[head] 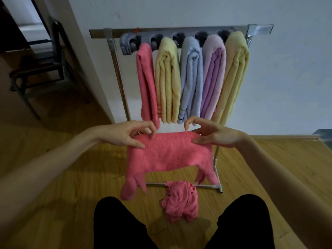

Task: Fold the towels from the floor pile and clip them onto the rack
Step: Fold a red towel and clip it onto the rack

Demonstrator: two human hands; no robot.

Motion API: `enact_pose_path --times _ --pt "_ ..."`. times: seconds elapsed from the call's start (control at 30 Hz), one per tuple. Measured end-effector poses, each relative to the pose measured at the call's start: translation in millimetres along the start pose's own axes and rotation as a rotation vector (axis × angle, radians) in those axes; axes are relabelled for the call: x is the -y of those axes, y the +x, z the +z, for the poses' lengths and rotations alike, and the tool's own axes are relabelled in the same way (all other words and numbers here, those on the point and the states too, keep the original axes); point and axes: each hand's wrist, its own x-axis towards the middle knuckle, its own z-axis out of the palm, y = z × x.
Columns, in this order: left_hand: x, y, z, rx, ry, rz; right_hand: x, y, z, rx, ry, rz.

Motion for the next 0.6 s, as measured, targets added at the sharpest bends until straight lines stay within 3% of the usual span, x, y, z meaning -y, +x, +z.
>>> enact_pose_path --times 0.13,0.3,0.37,0.43,0.6 --pt "-5.4 -0.8 -7.6 0.114 0.209 -0.045 22.6 10.8 -3.5 0.192 -0.229 0.015" --pt "-10.6 -1.2 -16.5 0.200 0.352 -0.116 42.7 44.3 4.2 0.493 -0.616 0.232" --pt "-9.1 -4.8 -23.3 0.190 0.431 -0.163 44.6 59.2 4.1 0.428 -0.807 0.266" --pt "-4.0 -9.1 -30.6 0.094 0.558 -0.206 52.3 70.2 4.5 0.261 -0.978 0.254" --pt "0.1 -16.6 -55.3 -0.467 0.788 -0.157 87.2 90.8 1.4 -0.130 -1.150 0.131"
